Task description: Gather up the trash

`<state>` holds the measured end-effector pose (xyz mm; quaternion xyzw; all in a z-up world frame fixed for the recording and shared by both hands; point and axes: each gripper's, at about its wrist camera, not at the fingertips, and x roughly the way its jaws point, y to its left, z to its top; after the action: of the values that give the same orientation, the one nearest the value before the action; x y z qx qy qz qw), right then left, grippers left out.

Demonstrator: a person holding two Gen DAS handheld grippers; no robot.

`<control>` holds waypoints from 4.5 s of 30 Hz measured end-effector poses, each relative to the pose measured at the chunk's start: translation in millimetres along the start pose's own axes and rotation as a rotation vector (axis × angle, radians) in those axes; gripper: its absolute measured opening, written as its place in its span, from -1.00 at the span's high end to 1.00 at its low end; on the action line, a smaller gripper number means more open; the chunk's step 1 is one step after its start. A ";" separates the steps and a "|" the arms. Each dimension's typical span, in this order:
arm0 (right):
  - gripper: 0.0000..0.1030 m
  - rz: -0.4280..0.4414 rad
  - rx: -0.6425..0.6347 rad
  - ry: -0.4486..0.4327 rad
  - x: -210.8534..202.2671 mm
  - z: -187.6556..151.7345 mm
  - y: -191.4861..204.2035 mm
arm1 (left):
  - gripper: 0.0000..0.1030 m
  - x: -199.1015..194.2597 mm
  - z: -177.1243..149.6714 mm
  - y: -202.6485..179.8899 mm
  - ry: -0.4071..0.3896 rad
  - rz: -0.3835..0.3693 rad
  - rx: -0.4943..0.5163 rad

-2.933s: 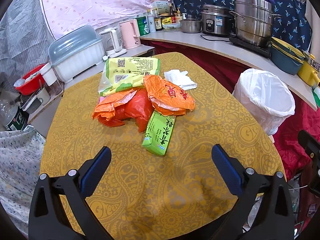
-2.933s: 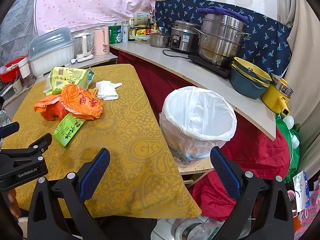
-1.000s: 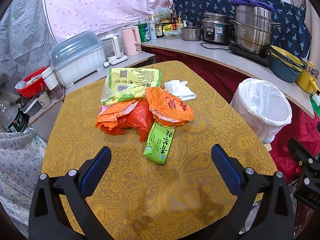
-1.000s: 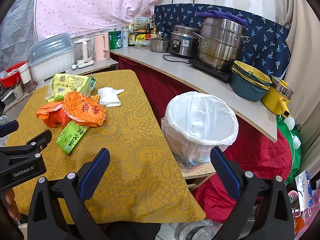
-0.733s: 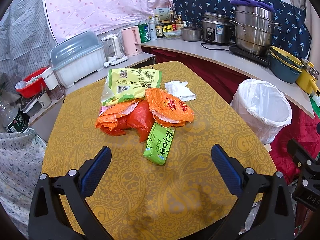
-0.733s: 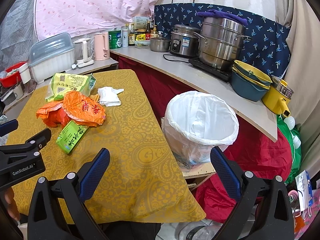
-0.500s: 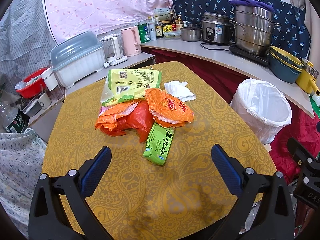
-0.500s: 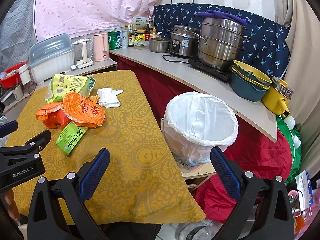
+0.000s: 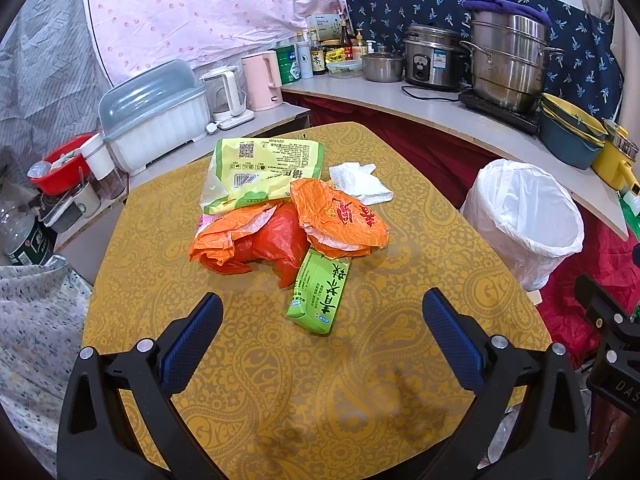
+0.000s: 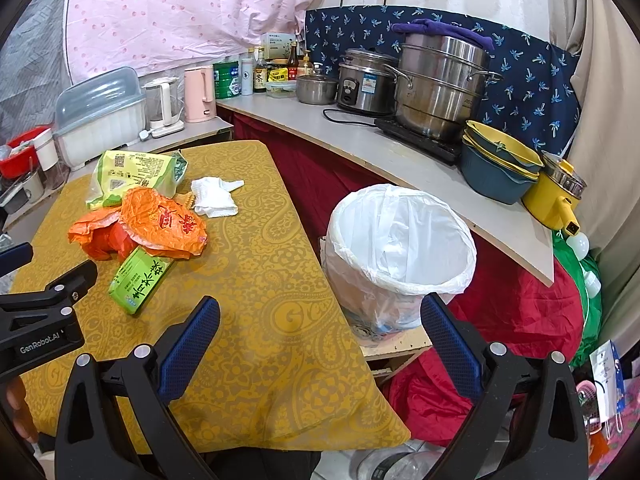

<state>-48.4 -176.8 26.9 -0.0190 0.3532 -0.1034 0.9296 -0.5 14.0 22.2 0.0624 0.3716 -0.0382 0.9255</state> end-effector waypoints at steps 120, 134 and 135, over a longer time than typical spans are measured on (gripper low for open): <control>0.85 0.076 0.417 -0.111 107.6 85.6 -127.8 | 0.82 102.0 186.5 -118.1 -0.016 -0.463 0.061; 0.51 0.015 0.507 -0.048 165.0 63.0 -184.7 | 0.60 162.4 167.8 -228.8 0.097 -0.508 0.166; 0.46 0.016 0.514 -0.049 166.1 62.6 -187.8 | 0.44 164.3 167.1 -233.0 0.098 -0.519 0.168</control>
<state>80.5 -397.0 -14.3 0.2180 0.2931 -0.1821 0.9129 204.8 -244.5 7.7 0.0436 0.4150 -0.3019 0.8572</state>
